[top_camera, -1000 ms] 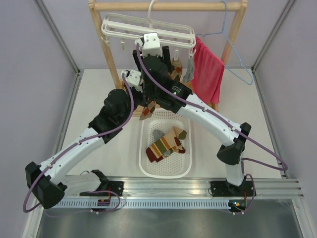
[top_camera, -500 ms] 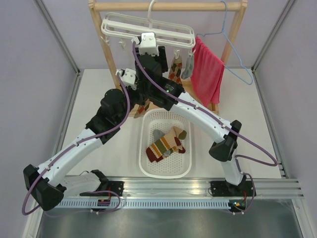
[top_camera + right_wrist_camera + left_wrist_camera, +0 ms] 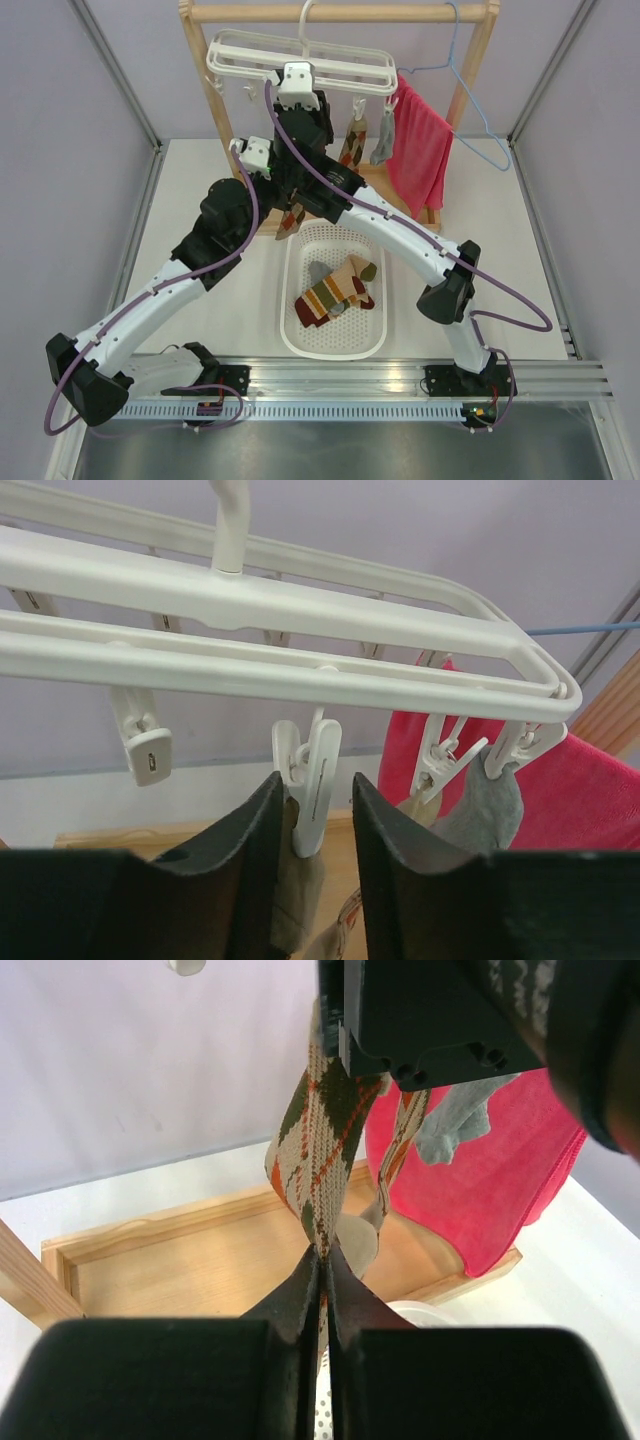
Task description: Remove the socks clipped to the hanger
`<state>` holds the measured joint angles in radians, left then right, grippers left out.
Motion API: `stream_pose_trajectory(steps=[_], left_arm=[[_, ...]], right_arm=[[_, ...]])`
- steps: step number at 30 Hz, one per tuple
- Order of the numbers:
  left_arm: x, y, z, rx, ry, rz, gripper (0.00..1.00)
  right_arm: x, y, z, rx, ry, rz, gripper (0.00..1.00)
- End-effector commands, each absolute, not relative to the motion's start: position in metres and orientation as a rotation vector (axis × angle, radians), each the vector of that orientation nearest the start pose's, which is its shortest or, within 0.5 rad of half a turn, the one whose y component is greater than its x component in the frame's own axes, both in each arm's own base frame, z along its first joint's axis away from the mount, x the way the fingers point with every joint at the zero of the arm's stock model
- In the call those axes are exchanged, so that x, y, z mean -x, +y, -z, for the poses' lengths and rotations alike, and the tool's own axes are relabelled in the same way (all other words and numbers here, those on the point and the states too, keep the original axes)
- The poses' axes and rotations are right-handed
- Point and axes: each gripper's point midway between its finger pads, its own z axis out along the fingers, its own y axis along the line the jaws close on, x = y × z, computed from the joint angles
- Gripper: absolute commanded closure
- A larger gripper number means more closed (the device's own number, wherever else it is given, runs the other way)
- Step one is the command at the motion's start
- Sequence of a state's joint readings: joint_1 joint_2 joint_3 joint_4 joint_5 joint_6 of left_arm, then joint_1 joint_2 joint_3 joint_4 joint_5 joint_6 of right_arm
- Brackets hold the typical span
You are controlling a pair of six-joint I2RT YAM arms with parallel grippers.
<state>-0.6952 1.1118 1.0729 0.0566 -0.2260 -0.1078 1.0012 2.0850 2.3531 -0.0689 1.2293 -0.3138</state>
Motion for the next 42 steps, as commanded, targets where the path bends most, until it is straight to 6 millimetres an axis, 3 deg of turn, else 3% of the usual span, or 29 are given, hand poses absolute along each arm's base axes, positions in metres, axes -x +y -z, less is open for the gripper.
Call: stream_pose_trajectory(steps=[1,8,14,21,26,28,31,32,35,42], left_arm=[[-0.314,-0.248,-0.377,-0.381,1.505,0.530,0.98],[-0.313,-0.248,-0.378,-0.379,1.504,0.532,0.98],[-0.315,-0.248,-0.375,-0.377,1.510,0.524,0.98],[-0.317,-0.254,-0.365,-0.394,1.530,0.533,0.98],[-0.313,-0.257,-0.365,-0.400,1.523,0.553,0.98],[-0.312,-0.260,-0.363,-0.406,1.528,0.555,0.98],[-0.311,-0.266,-0.358,-0.419,1.537,0.555,0.98],[-0.311,-0.266,-0.358,-0.420,1.538,0.553,0.98],[-0.310,-0.270,-0.354,-0.422,1.547,0.544,0.98],[-0.309,-0.272,-0.353,-0.428,1.549,0.539,0.98]], right_arm=[[-0.410,0.329,-0.439,-0.052,1.522,0.388,0.63],[-0.410,0.328,-0.433,-0.048,1.530,0.407,0.99],[-0.408,0.326,-0.438,-0.059,1.523,0.377,0.99],[-0.404,0.323,-0.454,-0.098,1.515,0.197,0.99],[-0.408,0.318,-0.450,-0.112,1.544,0.164,0.99],[-0.405,0.314,-0.453,-0.117,1.551,0.158,0.94],[-0.400,0.311,-0.457,-0.130,1.553,0.120,0.67],[-0.399,0.310,-0.459,-0.136,1.551,0.114,0.50],[-0.397,0.305,-0.463,-0.153,1.547,0.111,0.23],[-0.395,0.311,-0.463,-0.142,1.551,0.101,0.21]])
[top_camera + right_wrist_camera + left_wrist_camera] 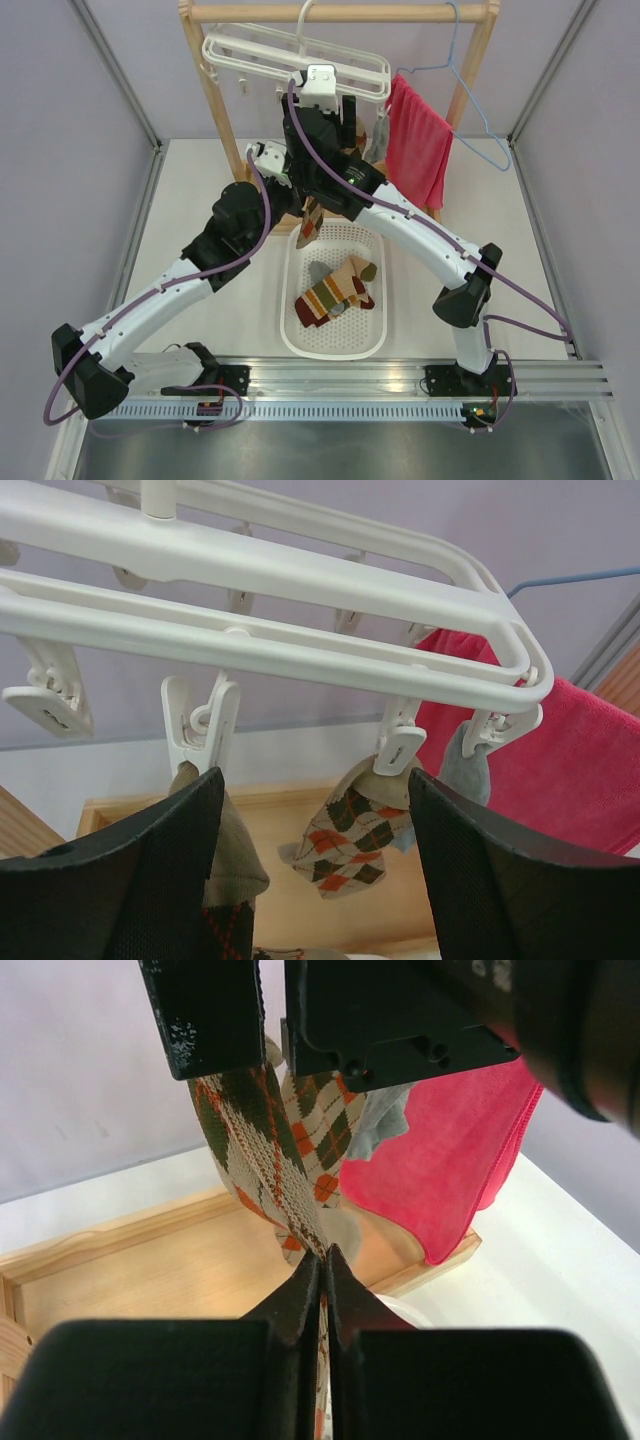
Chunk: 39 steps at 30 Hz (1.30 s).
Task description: Remove the socks clipped to the hanger
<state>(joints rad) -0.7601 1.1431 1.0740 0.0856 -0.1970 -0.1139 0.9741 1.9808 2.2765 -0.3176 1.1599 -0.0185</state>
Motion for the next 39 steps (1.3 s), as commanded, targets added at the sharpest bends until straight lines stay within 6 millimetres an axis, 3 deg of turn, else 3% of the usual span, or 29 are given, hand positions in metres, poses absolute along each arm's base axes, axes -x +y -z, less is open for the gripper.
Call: stream_pose_trajectory(steps=[1,10,16,23,34,39], left_arm=[[-0.309,-0.273,-0.352,-0.432,1.553,0.540,0.98],[-0.296,-0.281,-0.361,-0.531,1.503,0.574,0.98],[-0.303,-0.274,-0.361,-0.564,1.501,0.512,0.98],[-0.303,-0.261,-0.376,-0.580,1.460,0.529,0.98],[-0.268,-0.267,-0.412,-0.741,1.414,0.864,0.98],[-0.239,-0.272,-0.415,-0.817,1.404,1.043,0.98]], right_arm=[[-0.393,0.314,-0.462,-0.133,1.552,0.093,0.21],[-0.378,0.311,-0.476,-0.132,1.546,-0.056,0.21],[-0.354,0.287,-0.488,-0.111,1.546,-0.162,0.21],[-0.345,0.256,-0.480,-0.092,1.565,-0.269,0.21],[-0.338,0.252,-0.487,0.089,1.506,-0.629,0.22],[-0.337,0.267,-0.482,0.161,1.473,-0.799,0.21]])
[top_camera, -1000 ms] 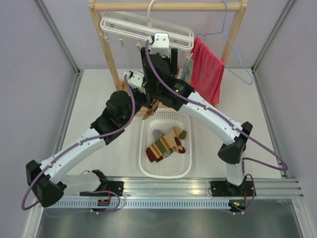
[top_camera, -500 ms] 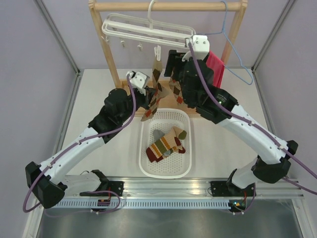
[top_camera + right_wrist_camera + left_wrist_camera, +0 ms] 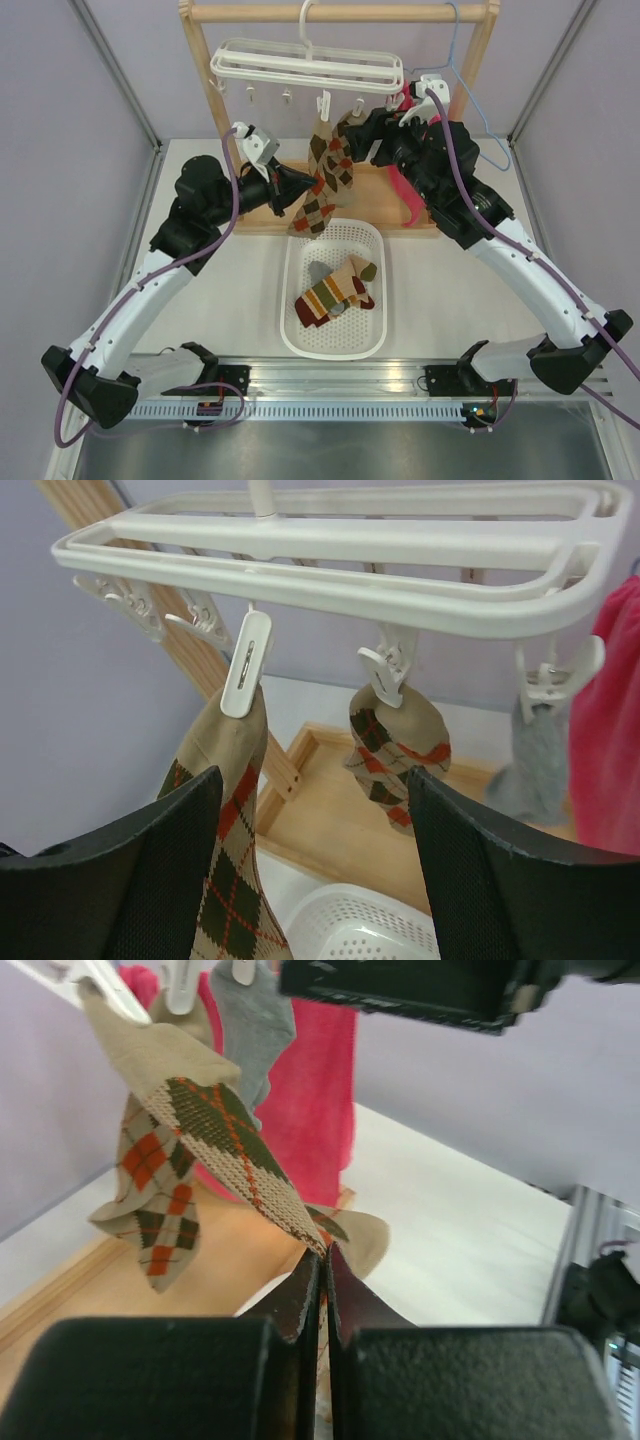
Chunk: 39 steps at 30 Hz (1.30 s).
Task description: Remove the socks clipped to the hanger
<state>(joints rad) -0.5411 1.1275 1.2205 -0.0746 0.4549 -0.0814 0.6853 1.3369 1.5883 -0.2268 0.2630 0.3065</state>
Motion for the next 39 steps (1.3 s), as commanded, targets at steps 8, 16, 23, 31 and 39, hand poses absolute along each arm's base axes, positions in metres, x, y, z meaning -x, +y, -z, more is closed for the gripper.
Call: stream_pose_trajectory(steps=[8,16,23,31,39], left_arm=[[-0.215,-0.264,-0.411,-0.850,1.402,1.126,0.98],[-0.215,-0.261,-0.407,-0.855,1.425,1.133,0.98],[-0.213,-0.259,-0.412,-0.863,1.407,1.141,0.98],[-0.206,-0.258,-0.418,-0.869,1.383,1.154,0.98],[-0.202,-0.257,-0.419,-0.873,1.368,1.161,0.98]], right_arm=[[-0.329,0.283,-0.496,0.242,1.338,-1.062,0.20],[-0.318,0.301,-0.509,0.315,1.243,-1.235,0.21],[-0.335,0.314,-0.495,0.305,1.283,-1.253,0.21],[-0.354,0.325,-0.484,0.287,1.299,-1.255,0.21],[-0.364,0.340,-0.487,0.284,1.256,-1.340,0.21]])
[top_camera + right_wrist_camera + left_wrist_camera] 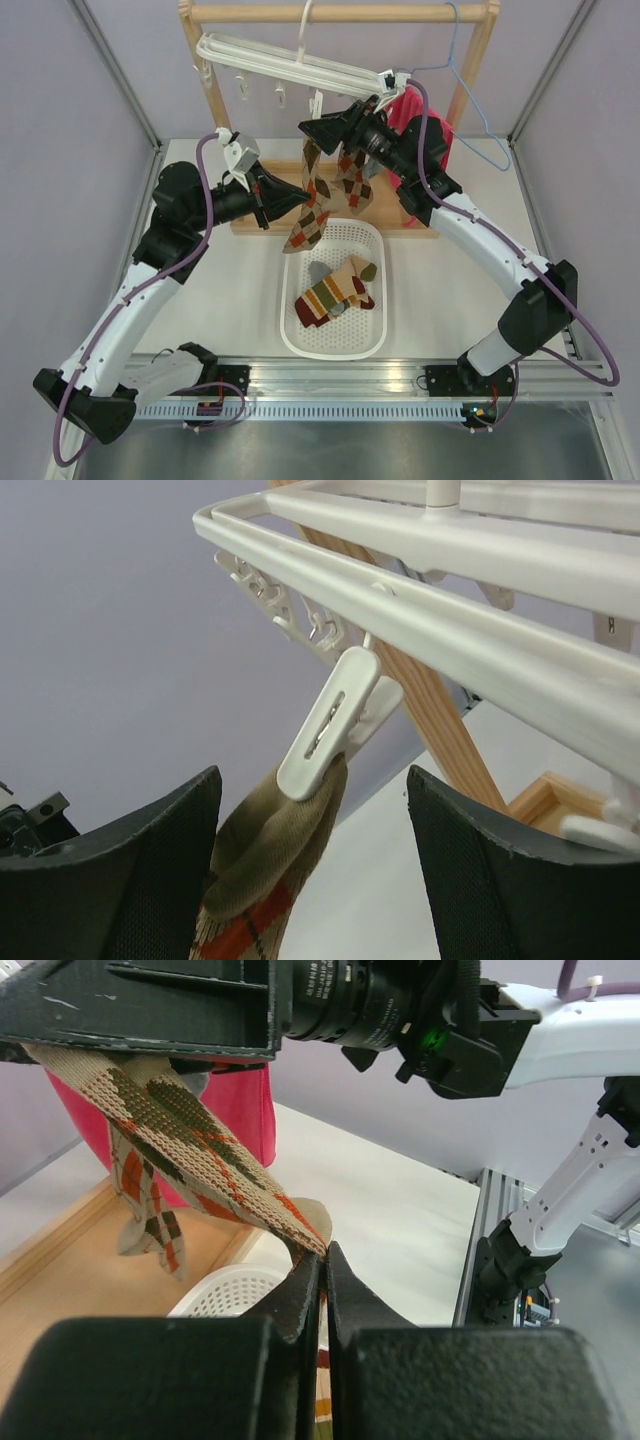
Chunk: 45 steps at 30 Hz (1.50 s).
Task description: Remove the socks clipped to the hanger
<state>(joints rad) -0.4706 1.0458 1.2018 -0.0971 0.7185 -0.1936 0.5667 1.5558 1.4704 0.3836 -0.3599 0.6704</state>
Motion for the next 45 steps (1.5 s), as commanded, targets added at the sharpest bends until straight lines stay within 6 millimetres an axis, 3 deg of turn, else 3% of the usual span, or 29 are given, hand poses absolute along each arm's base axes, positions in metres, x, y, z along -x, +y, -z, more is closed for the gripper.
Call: stream_pose_trajectory(steps=[1,18,24,31,37,45], left_arm=[[-0.203,-0.257,-0.418,-0.873,1.367,1.161,0.98],[-0.205,-0.258,-0.410,-0.866,1.379,1.168,0.98],[-0.205,-0.257,-0.410,-0.861,1.375,1.160,0.98],[-0.205,-0.257,-0.409,-0.853,1.378,1.159,0.98],[-0.194,-0.261,-0.405,-0.877,1.377,1.250,0.98],[-0.184,-0.263,-0.409,-0.896,1.339,1.314,0.98]], right_arm=[[-0.363,0.342,-0.488,0.288,1.253,-1.354,0.21],[-0.354,0.345,-0.519,0.293,1.131,-1.477,0.23],[-0.355,0.349,-0.514,0.293,1.145,-1.500,0.25],[-0.355,0.338,-0.511,0.255,1.152,-1.438,0.27],[-0.361,0.328,-0.516,0.191,1.126,-1.403,0.27],[-0.370,0.330,-0.518,0.168,1.091,-1.418,0.27]])
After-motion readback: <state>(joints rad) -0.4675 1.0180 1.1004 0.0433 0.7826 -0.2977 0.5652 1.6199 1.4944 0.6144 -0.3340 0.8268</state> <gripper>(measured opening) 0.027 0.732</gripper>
